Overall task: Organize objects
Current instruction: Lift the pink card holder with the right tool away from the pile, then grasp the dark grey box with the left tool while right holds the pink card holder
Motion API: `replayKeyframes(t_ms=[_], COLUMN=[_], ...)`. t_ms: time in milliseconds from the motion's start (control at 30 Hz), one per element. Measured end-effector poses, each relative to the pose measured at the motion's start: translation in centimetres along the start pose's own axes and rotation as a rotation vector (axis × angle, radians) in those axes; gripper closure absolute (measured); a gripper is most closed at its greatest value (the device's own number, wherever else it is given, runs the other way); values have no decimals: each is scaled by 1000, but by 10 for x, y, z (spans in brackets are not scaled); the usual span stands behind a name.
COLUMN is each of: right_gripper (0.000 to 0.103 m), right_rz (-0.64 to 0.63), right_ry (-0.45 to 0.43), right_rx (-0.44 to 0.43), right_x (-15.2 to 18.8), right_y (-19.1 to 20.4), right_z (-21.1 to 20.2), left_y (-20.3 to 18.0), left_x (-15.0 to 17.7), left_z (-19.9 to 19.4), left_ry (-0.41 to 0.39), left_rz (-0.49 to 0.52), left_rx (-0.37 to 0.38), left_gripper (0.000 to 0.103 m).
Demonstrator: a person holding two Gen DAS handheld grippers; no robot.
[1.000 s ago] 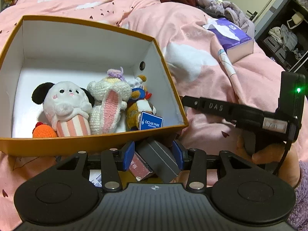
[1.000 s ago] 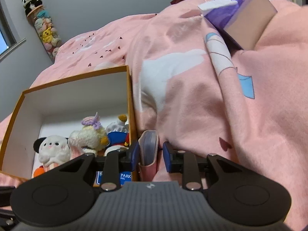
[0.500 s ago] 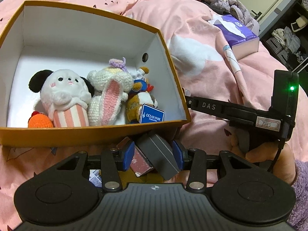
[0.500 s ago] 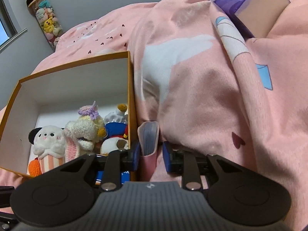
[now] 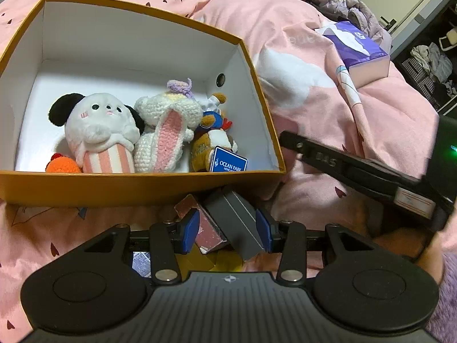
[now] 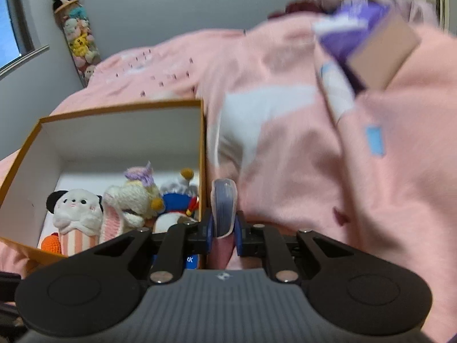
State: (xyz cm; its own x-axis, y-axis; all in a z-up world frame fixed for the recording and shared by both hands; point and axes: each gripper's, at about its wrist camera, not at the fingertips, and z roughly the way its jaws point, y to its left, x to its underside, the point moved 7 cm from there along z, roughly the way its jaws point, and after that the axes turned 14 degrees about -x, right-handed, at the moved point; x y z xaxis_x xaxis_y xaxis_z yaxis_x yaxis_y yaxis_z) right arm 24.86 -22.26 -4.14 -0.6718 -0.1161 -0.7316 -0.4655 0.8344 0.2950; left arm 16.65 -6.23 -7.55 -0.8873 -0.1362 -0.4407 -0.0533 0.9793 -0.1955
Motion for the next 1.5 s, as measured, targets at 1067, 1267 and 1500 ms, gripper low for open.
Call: replayKeyframes(t_ms=[1067, 1267, 1500], right_gripper=[81, 78, 67], right_rz=[-53, -97, -119], right_ry=[-100, -109, -56], right_rx=[14, 72, 134], right_x=[-4, -5, 8], right_y=[-1, -9, -15], right_z=[-101, -99, -94], left_y=[-8, -10, -16], left_x=[17, 15, 21], left_z=[37, 53, 64], left_ry=[244, 299, 311], left_rz=[-192, -266, -244], left_rx=[137, 134, 105], left_gripper=[46, 45, 58])
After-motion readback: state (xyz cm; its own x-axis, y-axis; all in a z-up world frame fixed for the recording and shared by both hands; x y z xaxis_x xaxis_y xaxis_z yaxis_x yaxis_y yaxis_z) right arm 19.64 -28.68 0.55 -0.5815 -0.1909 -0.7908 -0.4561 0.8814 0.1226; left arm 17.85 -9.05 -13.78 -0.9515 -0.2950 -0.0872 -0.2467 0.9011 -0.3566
